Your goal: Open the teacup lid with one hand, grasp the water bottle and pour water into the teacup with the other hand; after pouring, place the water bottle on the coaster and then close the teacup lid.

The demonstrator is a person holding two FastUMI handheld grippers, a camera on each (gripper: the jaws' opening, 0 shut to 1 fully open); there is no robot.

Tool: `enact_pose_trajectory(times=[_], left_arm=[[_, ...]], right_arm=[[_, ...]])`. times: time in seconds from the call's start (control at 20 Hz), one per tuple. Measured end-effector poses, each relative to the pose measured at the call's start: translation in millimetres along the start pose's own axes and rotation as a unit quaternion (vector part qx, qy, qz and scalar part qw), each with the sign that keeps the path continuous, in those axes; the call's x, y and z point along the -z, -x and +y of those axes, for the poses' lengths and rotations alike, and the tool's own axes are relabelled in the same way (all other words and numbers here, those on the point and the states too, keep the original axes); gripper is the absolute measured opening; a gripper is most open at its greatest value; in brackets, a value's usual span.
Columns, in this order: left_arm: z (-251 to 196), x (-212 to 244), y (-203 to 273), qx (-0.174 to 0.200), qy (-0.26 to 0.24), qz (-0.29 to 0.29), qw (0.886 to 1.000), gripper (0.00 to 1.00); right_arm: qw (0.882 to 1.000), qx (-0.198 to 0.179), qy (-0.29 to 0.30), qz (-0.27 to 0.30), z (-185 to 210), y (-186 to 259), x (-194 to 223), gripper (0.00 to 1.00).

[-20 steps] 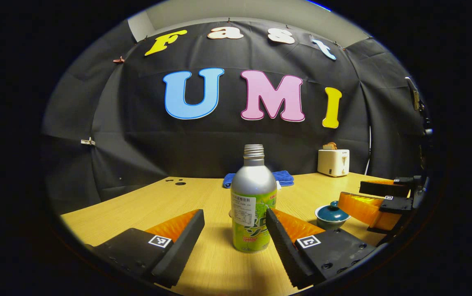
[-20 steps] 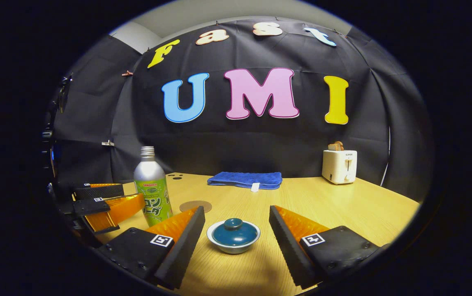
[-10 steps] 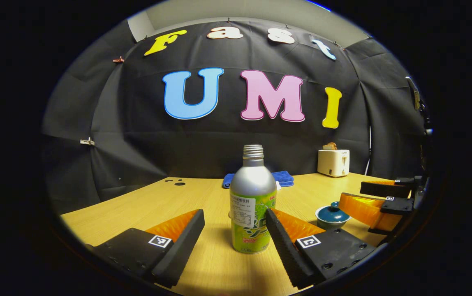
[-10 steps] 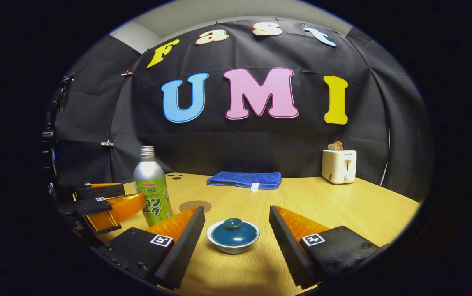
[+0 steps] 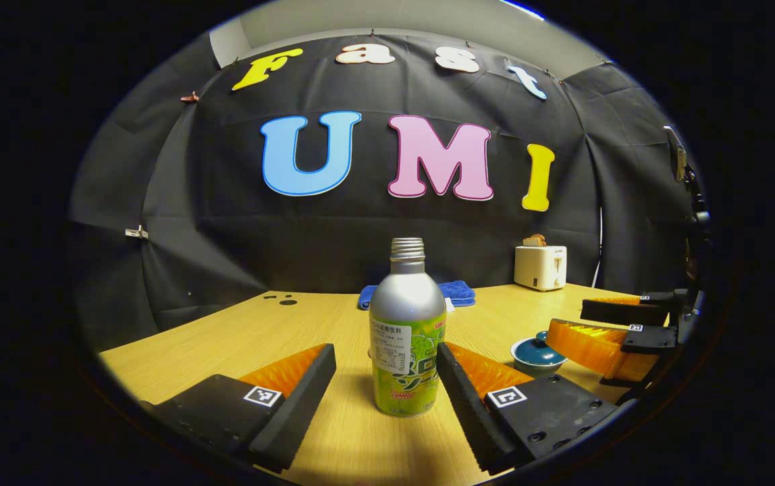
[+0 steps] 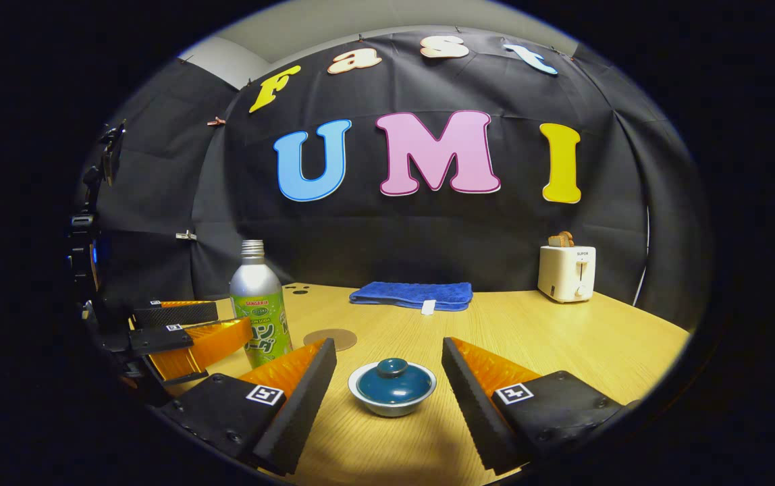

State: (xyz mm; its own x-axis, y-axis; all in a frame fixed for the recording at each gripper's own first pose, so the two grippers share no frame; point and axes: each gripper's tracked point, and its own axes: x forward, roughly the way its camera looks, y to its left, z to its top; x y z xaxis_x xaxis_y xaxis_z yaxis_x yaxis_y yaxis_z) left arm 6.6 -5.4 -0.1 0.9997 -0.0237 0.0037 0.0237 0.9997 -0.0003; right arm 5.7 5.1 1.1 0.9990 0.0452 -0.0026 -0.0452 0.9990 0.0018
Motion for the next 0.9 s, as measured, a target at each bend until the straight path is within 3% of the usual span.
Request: enact_pose_trajectory(times=[0.1, 0.4, 0.45, 0.6, 0.75, 0.9], left_arm=[[0, 0, -1, 0.001, 0.000, 0.000, 1.000, 0.95], [-1, 0, 0, 0.006, 0.000, 0.000, 1.000, 0.95], [0, 0, -1, 0.006, 0.000, -0.001, 1.000, 0.95], [-1, 0, -1, 0.006, 0.000, -0.001, 1.000, 0.95], [0, 0, 0, 0.006, -0.001, -0.001, 1.000, 0.95], [-1, 1, -1, 0.006, -0.001, -0.001, 1.000, 0.95]], right_arm=[[1.000, -0.021, 0.002, 0.005, 10, -8, 1, 0.98], [0.997, -0.002, 0.023, 0.071, -1, -36, 24, 0.96], [0.997, -0.002, 0.025, 0.080, -2, -40, 26, 0.84], [0.995, -0.003, 0.037, 0.089, -1, -46, 29, 0.66], [0.992, -0.005, 0.034, 0.123, -2, -51, 42, 0.57], [0.992, -0.011, 0.039, 0.122, 1, -49, 37, 0.51]])
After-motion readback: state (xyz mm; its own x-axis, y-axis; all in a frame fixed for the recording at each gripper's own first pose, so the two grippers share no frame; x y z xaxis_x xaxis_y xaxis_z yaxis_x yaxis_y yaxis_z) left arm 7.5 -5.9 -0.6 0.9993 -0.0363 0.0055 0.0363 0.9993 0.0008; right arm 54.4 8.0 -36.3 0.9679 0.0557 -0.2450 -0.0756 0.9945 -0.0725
